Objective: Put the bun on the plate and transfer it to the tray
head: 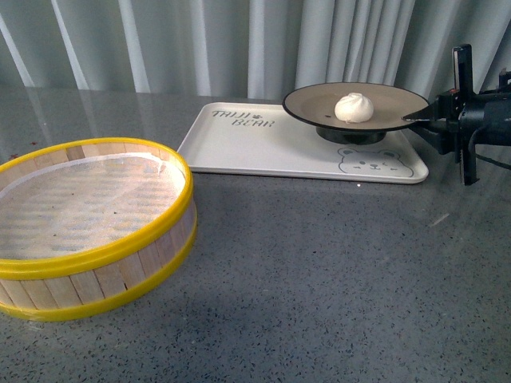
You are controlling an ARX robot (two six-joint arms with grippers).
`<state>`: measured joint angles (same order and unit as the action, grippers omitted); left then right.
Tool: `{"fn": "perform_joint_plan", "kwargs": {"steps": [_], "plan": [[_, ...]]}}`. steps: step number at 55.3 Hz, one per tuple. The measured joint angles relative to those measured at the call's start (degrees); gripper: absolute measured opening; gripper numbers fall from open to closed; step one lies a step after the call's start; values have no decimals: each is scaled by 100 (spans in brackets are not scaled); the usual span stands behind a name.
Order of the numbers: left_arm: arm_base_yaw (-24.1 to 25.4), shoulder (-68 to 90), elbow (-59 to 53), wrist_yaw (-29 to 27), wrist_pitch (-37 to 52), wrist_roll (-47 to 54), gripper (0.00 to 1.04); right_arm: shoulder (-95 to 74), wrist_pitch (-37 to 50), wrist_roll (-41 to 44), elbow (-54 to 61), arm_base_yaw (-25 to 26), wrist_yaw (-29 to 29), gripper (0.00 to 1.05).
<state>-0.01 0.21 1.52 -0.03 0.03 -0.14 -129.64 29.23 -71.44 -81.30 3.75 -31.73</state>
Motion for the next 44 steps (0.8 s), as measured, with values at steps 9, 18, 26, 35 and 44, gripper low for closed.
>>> {"fn": "perform_joint_plan", "kwargs": {"steps": [9,18,26,35,44], "plan": [[0,0,0,0,0,0,98,-72,-39,-44,-87,-42,22,3],[0,0,0,0,0,0,98,-127,-175,-39,-304,-70,68,3],[0,0,0,0,0,0,98,-131,-258,-35,-341,-81,98,3],[0,0,0,0,0,0,98,-197,-275,-33,-341,-87,116,3],[0,0,0,0,0,0,98,-297,-306,-35,-341,-92,151,3]]}}
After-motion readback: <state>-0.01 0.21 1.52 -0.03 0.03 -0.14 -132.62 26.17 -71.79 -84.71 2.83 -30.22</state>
